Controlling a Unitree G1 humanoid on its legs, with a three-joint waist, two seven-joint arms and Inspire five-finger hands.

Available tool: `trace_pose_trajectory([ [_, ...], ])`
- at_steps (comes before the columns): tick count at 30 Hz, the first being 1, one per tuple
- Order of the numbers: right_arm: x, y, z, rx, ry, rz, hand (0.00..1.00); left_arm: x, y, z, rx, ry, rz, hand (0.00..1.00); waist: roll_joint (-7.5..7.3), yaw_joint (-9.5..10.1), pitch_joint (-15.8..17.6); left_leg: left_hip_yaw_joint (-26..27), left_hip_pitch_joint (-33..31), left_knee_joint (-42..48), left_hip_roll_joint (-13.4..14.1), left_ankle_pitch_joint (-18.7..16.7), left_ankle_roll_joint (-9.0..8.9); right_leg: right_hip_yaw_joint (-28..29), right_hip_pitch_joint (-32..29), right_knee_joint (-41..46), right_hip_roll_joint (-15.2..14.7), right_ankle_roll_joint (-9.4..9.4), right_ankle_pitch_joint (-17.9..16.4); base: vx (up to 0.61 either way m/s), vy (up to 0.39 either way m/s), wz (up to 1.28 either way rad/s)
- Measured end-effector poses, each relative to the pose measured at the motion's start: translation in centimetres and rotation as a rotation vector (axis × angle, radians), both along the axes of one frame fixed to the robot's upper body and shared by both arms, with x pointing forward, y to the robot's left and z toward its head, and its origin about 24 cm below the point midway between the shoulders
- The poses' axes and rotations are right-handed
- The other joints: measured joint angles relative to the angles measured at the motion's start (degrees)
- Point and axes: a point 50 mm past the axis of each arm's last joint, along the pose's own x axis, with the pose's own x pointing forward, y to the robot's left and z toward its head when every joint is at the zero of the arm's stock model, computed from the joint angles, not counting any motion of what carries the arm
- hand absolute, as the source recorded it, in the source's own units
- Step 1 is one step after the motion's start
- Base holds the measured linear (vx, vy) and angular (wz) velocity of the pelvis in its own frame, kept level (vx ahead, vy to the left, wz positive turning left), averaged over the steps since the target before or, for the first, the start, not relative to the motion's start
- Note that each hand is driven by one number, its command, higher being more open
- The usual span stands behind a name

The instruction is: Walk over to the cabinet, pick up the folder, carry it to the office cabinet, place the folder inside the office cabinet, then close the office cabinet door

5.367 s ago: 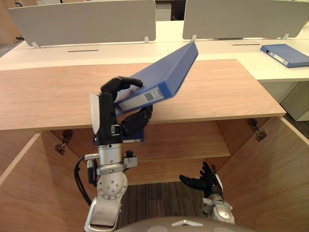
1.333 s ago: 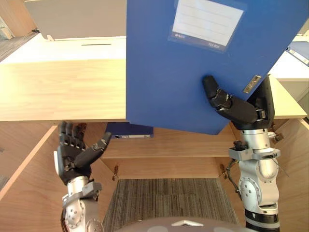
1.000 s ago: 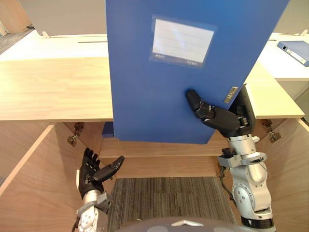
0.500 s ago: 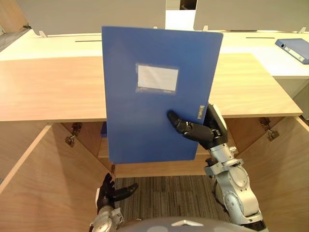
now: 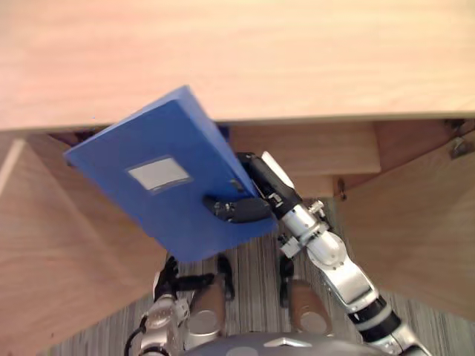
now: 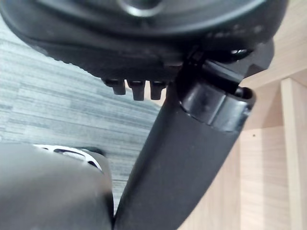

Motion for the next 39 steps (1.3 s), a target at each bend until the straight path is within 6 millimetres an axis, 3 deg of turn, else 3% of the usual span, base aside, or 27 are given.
trace_pose_trajectory([
  [2, 0.6, 0.1, 0.2, -0.102, -0.066, -0.004, 0.00, 1.8, -0.1, 0.9, 0.010, -0.071, -0.017, 1.00, 0.64, 0.23, 2.2, -0.7, -6.1, 5.0, 0.6, -1.0, 0.03, 0.0, -6.3, 5.6, -0.1, -0.09, -1.4, -0.23, -0.013, 0.06],
  [7, 1.8, -0.8, 1.1, -0.264, -0.202, -0.062, 0.00, 4.4, 0.0, 3.0, 0.012, -0.202, -0.009, 1.00, 0.69, 0.66, 4.1, -1.2, -18.7, 13.6, 2.0, -2.5, -0.15, 0.8, -19.7, 15.2, 0.1, -0.19, -3.0, -0.24, -0.019, -0.02],
  [12, 2.6, -1.1, 2.0, -0.262, -0.248, -0.101, 0.00, 6.3, -0.1, 4.5, 0.014, -0.284, 0.001, 1.00, 0.38, 0.80, 5.1, -2.0, -26.1, 19.5, 3.4, -3.5, -0.15, 0.9, -27.2, 21.4, 0.4, -0.51, -4.2, -0.13, -0.017, -0.02],
  [15, 3.1, -1.2, 3.3, -0.226, -0.289, -0.131, 0.00, 8.1, -0.4, 6.1, 0.016, -0.361, 0.007, 1.00, -0.24, 1.16, 5.5, -3.2, -32.2, 23.9, 4.0, -4.1, -0.12, 0.3, -33.0, 26.3, 0.4, -0.66, -5.7, -0.11, -0.028, 0.11],
  [17, 3.6, -1.8, 4.4, -0.166, -0.301, -0.170, 0.00, 9.7, -0.4, 8.2, 0.024, -0.444, 0.007, 1.00, -0.77, 1.55, 6.7, -4.4, -37.1, 27.1, 4.0, -4.3, -0.09, -0.2, -37.7, 30.3, 0.1, -1.03, -6.7, -0.08, -0.033, 0.18],
  [19, 3.6, -2.7, 6.0, -0.071, -0.322, -0.215, 0.00, 9.1, -0.6, 10.7, 0.044, -0.560, 0.003, 1.00, -1.22, 1.70, 7.6, -5.5, -41.3, 30.1, 4.1, -4.9, -0.04, -0.5, -41.4, 33.6, -0.1, -1.12, -7.8, -0.05, -0.019, 0.14],
  [22, 3.6, -4.5, 7.8, 0.096, -0.329, -0.296, 0.00, 7.2, -1.0, 12.5, 0.045, -0.655, -0.013, 1.00, -1.26, 2.60, 8.3, -6.0, -44.2, 33.0, 4.2, -6.0, -0.27, -0.5, -44.4, 36.8, -0.3, -1.18, -9.3, -0.01, -0.005, 0.06],
  [26, 3.7, -7.8, 9.8, 0.396, -0.320, -0.413, 0.00, 5.5, -0.8, 13.0, 0.046, -0.682, -0.004, 1.00, -1.12, 4.67, 8.4, -6.2, -46.6, 36.0, 4.0, -7.1, -0.82, -0.2, -47.5, 41.3, -0.7, -1.80, -11.5, 0.01, -0.033, 0.06],
  [29, 3.8, -8.8, 10.4, 0.495, -0.309, -0.423, 0.00, 5.2, -0.9, 13.2, 0.033, -0.695, -0.012, 1.00, -1.10, 4.81, 8.4, -6.9, -48.3, 38.0, 4.2, -7.7, -1.05, -0.4, -49.2, 43.6, -0.7, -2.11, -12.8, 0.02, -0.037, 0.05],
  [31, 3.9, -10.1, 11.4, 0.645, -0.295, -0.432, 0.00, 5.5, -1.7, 14.5, 0.001, -0.763, -0.023, 1.00, -0.82, 4.94, 8.5, -7.6, -50.5, 41.0, 4.5, -8.8, -1.48, -0.5, -51.5, 47.1, -0.7, -2.54, -14.3, 0.00, -0.008, 0.03],
  [39, 5.3, -12.5, 14.2, 0.954, -0.274, -0.397, 0.00, 5.6, -1.7, 15.5, -0.005, -0.809, -0.022, 1.00, 0.18, 4.99, 8.7, -8.7, -52.1, 43.3, 5.0, -9.4, -2.12, -0.9, -52.8, 49.5, -0.2, -2.99, -15.1, -0.03, 0.033, -0.01],
])
